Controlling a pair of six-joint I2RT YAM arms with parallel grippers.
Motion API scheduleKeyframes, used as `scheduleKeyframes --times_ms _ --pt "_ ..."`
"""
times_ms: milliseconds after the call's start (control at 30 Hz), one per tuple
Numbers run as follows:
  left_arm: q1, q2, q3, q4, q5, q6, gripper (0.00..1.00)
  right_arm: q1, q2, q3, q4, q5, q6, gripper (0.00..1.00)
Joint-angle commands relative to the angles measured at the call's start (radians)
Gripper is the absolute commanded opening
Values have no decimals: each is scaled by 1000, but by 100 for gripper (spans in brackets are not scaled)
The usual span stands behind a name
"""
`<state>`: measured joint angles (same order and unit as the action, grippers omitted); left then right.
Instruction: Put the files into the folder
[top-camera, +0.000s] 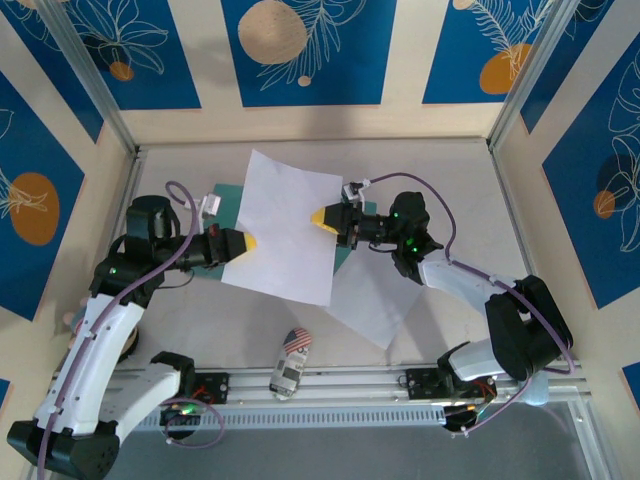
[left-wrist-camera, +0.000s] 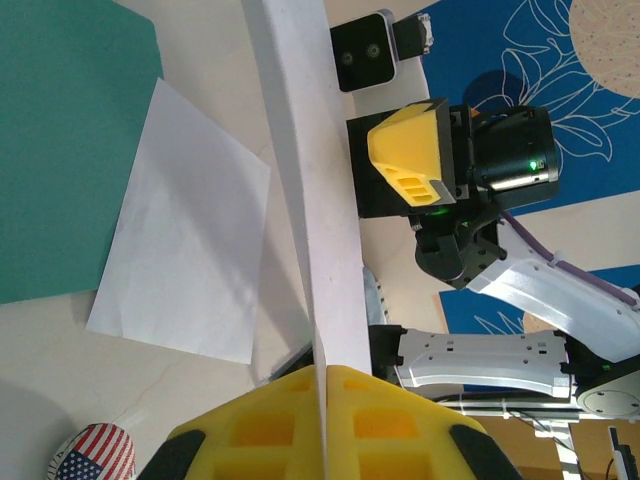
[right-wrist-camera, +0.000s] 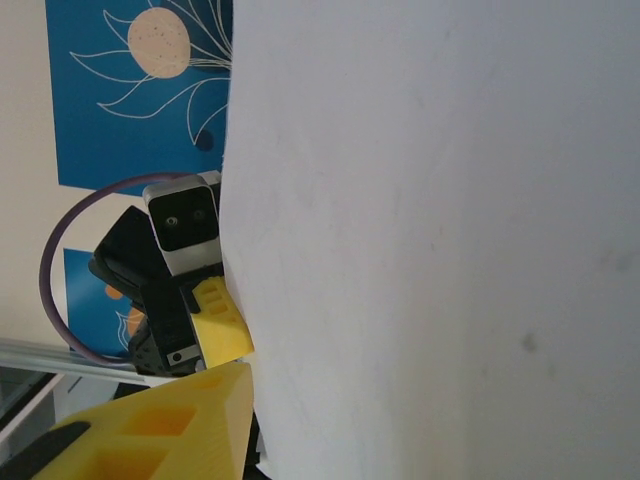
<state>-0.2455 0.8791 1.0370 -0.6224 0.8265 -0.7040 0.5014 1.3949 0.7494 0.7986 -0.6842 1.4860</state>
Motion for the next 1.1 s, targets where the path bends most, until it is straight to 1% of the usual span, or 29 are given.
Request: scheduleKeyframes --times_ms 0,133,167,200,233,300,367,433,500,533,567,633,733,867,967,1067 --pt "18 -9 14 -5 14 8 0 -4 -28 -13 0 -14 -21 34" --pt "18 -6 8 0 16 5 0 -5 -33 -13 -16 -10 -29 11" --pt "18 -6 8 0 14 4 0 -5 -36 -12 -26 -8 -35 7" --pt "19 -6 5 -1 13 4 0 -5 -40 -11 -39 -4 -42 6" --pt "20 -8 3 1 12 2 5 -5 -46 -8 -57 -2 -51 5" --pt "20 -8 0 1 10 3 19 -5 -63 -3 -99 6 -77 3" --pt "20 -6 -2 -1 8 3 37 -7 -86 3 -155 14 -111 1" --pt "21 -5 -2 -4 5 7 50 -9 -114 17 -245 25 -163 0" --pt "22 -5 -1 -18 -6 14 67 -12 -154 43 -413 54 -239 0" --pt "22 -3 -2 -25 -15 21 74 -12 -177 63 -509 82 -294 0" --pt "21 -2 -2 -36 -24 28 78 -12 -198 85 -624 112 -347 0" --pt "22 4 -1 -66 -53 47 84 -18 -232 125 -785 162 -441 0" --pt "22 19 1 -137 -131 92 91 -34 -270 176 -1014 250 -550 0" --pt "21 41 -22 -164 -203 125 93 -59 -296 238 -1264 380 -661 0" --pt "20 58 -55 -139 -233 130 93 -83 -307 273 -1402 463 -712 0" --pt "15 87 -95 -80 -233 119 93 -91 -313 315 -1529 561 -751 0"
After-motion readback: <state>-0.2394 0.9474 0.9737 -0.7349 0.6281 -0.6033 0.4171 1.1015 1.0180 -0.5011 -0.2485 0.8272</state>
